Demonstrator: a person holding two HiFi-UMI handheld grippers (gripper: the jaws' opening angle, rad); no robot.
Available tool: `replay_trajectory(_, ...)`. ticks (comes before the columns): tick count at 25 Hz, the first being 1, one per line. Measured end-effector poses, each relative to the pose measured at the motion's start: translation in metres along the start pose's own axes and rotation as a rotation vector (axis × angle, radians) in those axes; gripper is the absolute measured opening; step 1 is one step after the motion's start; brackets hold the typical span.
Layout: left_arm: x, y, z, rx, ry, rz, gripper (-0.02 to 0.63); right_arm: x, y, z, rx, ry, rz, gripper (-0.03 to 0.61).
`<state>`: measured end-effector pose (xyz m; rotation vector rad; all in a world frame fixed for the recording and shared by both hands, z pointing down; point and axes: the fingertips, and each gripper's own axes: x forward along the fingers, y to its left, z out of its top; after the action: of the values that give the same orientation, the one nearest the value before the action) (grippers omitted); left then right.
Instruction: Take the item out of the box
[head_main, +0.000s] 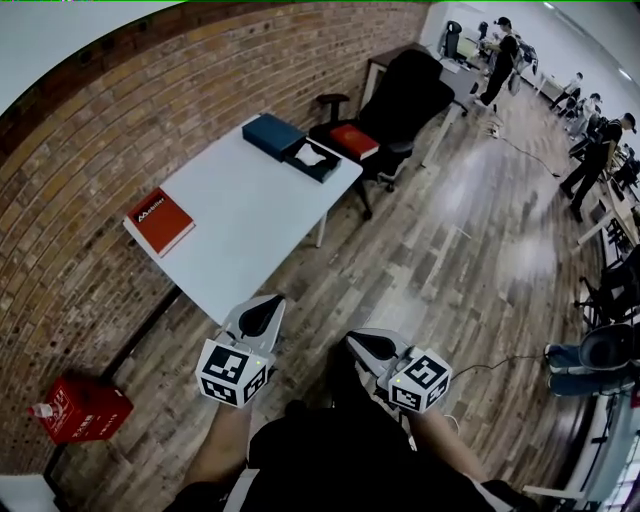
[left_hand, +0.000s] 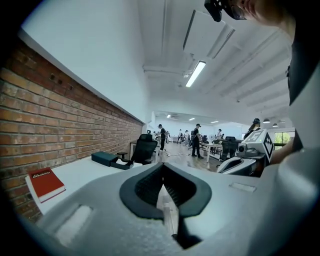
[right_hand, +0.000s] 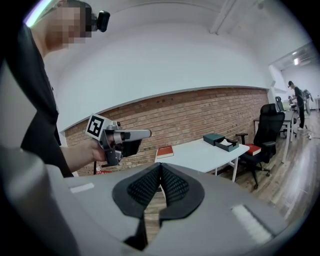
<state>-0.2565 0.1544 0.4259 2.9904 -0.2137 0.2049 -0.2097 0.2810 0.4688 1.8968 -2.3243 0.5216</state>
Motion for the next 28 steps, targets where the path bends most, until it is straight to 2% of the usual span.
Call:
replay_trajectory(6, 0.058, 0.041, 0.009, 0.001, 0.012, 0.051, 0.006, 0.039, -0.069, 0.019, 0.018, -0.021, 0.052, 0.002)
replay_trajectory(12, 0.134, 0.090, 0.030, -0.039, 0.015, 0.113, 0.006, 0.084, -0.156, 0.059, -0.036, 0.002, 0.111, 0.000)
replay_trajectory(16, 0.187, 0.113, 0.048, -0.042, -0.009, 0.163, 0.006, 0.097, -0.211, 0.080, -0.037, 0.011, 0.143, 0.001)
replay_trajectory(23, 0.280, 0.122, 0.058, -0.056, -0.034, 0.180, 0.006, 0.082, -0.315, 0.083, 0.011, 0.018, 0.095, 0.000)
replay_trajectory(28, 0.316, 0.127, 0.058, -0.053, -0.008, 0.154, 0.006, 0.083, -0.360, 0.080, 0.082, 0.024, 0.052, 0.001)
